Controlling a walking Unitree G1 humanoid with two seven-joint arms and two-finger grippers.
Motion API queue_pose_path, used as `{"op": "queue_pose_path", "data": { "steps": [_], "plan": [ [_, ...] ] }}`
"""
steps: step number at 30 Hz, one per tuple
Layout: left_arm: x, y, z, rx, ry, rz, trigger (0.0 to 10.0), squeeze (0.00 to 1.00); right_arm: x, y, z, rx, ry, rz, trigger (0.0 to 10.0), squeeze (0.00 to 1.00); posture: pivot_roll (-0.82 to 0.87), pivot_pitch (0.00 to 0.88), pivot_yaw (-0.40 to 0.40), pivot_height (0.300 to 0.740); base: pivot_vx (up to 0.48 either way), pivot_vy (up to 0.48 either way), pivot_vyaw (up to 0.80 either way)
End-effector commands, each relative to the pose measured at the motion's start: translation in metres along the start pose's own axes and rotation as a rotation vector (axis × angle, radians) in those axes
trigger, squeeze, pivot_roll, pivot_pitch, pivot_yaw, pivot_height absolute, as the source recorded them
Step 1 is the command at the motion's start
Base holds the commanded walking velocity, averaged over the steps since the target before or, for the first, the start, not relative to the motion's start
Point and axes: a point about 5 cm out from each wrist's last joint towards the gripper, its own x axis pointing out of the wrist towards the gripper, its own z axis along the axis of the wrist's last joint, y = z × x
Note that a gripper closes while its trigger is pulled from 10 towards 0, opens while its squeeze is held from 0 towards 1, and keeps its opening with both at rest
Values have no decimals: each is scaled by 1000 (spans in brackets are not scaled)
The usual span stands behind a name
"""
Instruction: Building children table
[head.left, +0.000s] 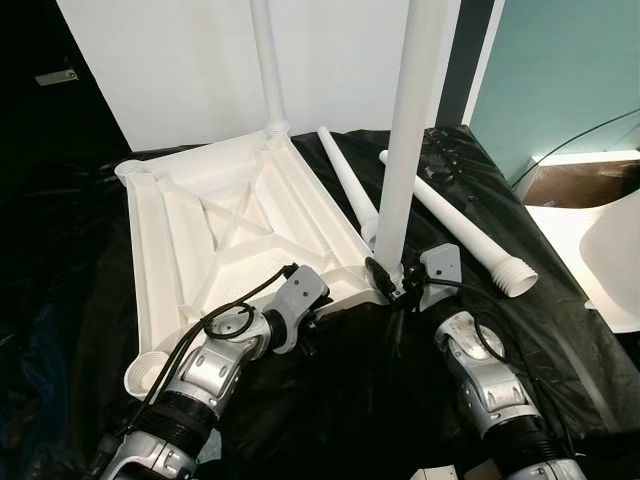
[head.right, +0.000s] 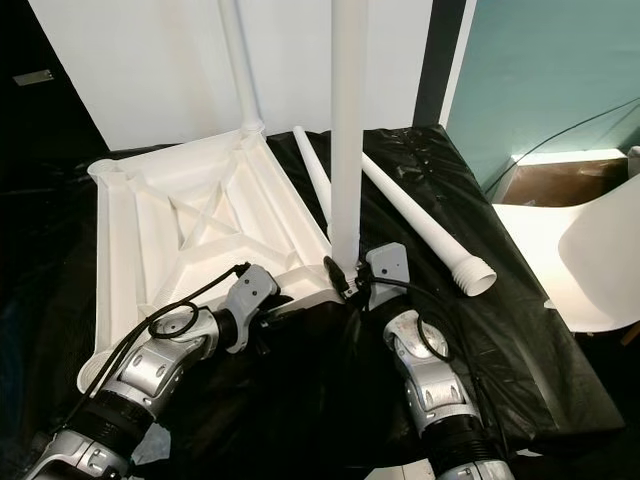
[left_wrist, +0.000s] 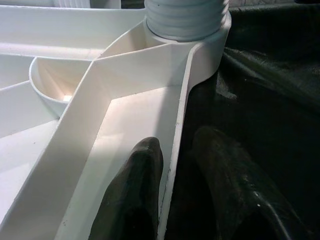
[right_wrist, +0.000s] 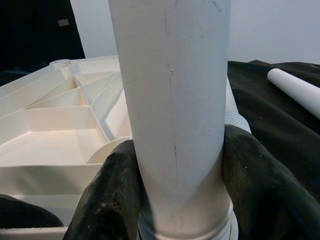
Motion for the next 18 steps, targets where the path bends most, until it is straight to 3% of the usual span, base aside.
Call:
{"op": "queue_pose_path", "data": {
  "steps": [1,10,18],
  "plan": [
    [-3,-15,-20,-21,90,-132,10000,0,-13,-32,-16,-47,101,-197,10000,0,-19,0,74,740,0,0,0],
    [0,-12,-15,-18,75,-121,10000,0,-4,-35,-12,-71,98,-149,10000,0,-22,0,60,740,0,0,0],
    [1,-10,-15,-21,71,-110,10000,0,7,-32,-3,-149,83,-8,10000,0,-32,0,56,740,0,0,0]
  ]
}}
